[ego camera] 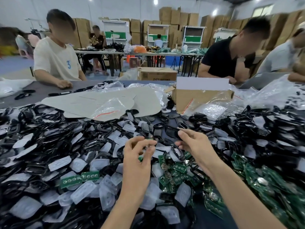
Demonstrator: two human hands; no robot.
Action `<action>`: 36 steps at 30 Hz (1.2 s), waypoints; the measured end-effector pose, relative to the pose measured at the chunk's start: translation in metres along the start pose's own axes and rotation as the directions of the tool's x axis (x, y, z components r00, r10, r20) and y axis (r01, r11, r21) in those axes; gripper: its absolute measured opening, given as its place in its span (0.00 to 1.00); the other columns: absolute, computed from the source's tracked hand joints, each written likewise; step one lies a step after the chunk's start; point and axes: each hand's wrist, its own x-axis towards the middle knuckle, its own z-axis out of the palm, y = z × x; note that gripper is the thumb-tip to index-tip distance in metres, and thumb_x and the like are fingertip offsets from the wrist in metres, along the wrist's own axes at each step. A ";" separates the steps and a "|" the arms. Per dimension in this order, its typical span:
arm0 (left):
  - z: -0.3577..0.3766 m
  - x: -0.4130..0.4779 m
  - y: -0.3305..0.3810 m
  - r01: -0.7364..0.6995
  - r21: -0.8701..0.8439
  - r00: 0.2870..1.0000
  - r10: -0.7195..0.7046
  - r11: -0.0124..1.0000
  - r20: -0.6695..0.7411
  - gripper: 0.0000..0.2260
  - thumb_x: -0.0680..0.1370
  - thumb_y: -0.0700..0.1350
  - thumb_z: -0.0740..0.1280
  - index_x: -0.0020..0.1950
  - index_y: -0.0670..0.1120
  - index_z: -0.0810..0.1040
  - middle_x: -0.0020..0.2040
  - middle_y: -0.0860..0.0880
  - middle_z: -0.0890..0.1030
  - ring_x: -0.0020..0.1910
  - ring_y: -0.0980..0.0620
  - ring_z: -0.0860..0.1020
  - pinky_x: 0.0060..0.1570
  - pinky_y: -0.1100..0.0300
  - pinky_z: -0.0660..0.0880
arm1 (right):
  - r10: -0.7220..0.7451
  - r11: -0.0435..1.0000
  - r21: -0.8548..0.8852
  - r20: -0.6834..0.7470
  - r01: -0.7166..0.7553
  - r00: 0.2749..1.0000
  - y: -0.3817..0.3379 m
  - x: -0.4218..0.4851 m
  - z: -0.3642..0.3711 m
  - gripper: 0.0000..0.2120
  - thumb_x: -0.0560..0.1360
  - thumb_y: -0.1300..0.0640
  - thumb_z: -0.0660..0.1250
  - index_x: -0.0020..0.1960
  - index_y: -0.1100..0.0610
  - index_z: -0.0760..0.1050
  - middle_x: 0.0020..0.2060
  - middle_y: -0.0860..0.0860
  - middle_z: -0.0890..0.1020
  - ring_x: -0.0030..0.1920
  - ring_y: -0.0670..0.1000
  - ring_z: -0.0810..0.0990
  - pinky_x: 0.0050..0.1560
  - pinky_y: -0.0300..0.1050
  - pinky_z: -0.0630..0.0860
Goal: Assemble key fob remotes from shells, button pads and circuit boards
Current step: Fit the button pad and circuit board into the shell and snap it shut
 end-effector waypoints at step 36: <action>0.009 -0.007 -0.011 -0.056 0.005 0.997 0.056 0.998 0.046 0.08 0.80 0.46 0.68 0.51 0.61 0.79 0.47 0.60 0.82 0.48 0.58 0.82 0.49 0.56 0.80 | -0.212 0.974 -0.054 0.104 0.218 0.972 0.040 -0.051 0.011 0.11 0.80 0.58 0.70 0.59 0.47 0.83 0.51 0.45 0.87 0.51 0.49 0.87 0.56 0.45 0.82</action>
